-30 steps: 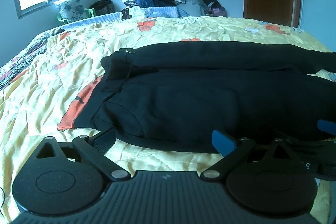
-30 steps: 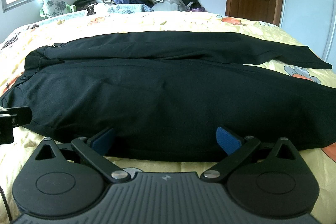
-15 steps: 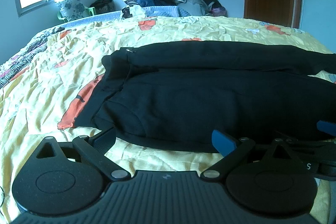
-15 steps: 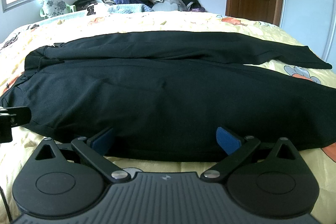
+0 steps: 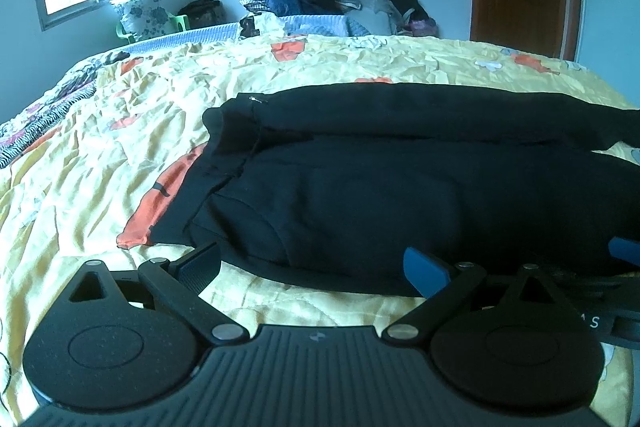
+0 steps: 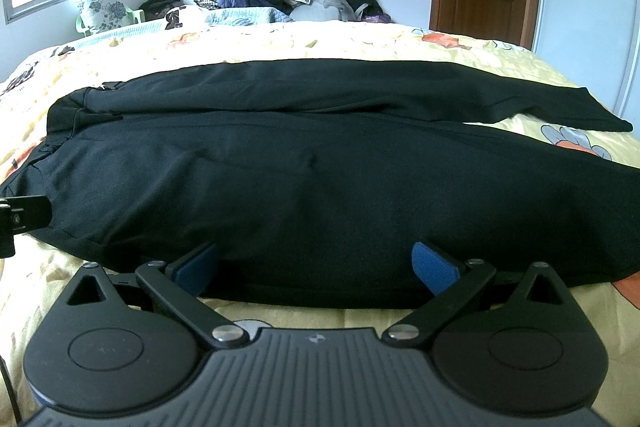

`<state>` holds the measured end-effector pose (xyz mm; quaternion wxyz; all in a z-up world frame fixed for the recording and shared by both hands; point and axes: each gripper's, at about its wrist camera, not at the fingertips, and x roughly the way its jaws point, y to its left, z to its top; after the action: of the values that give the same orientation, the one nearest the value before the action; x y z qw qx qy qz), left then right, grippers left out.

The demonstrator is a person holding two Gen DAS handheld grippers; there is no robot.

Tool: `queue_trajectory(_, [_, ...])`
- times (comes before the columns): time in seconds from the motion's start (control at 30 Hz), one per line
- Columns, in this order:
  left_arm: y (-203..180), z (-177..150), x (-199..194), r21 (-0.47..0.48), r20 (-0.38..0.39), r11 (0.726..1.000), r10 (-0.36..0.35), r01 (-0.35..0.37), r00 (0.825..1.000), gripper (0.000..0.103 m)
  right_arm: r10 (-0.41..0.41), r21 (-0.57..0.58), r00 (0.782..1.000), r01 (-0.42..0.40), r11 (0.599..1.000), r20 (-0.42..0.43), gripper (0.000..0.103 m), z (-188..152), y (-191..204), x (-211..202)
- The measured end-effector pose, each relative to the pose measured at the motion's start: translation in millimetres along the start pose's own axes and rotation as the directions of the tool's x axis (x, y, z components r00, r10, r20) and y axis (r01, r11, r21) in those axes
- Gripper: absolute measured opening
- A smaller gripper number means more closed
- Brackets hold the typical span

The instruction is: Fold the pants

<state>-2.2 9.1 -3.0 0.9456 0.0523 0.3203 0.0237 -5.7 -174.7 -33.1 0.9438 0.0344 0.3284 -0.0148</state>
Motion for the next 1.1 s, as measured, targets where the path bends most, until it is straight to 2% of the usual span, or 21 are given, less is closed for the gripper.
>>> queue_trajectory(0.33, [7, 1, 0, -0.014, 0.008, 1.0, -0.009, 0.009, 1.0, 0.1, 0.0, -0.001, 1.0, 0.0, 1.0, 0.0, 0.103, 0, 0, 0])
queue_trajectory(0.53, [21, 2, 2, -0.063, 0.015, 0.998, -0.022, 0.023, 1.0, 0.1, -0.001, -0.001, 1.0, 0.001, 1.0, 0.001, 0.103, 0, 0, 0])
queue_trajectory(0.9, [21, 2, 2, -0.04, 0.009, 0.999, -0.003, 0.003, 1.0, 0.1, -0.005, -0.001, 1.0, 0.005, 1.0, 0.001, 0.103, 0, 1, -1])
queue_trajectory(1.0, [22, 1, 3, -0.036, 0.01, 0.999, 0.001, -0.001, 1.0, 0.1, 0.021, 0.031, 1.0, -0.021, 0.999, -0.003, 0.103, 0, -5, -9])
queue_trajectory(1.1, [23, 2, 5, -0.035, 0.009, 0.999, 0.002, -0.002, 1.0, 0.1, 0.112, 0.038, 0.993, -0.114, 0.993, 0.044, 0.103, 6, -2, -27])
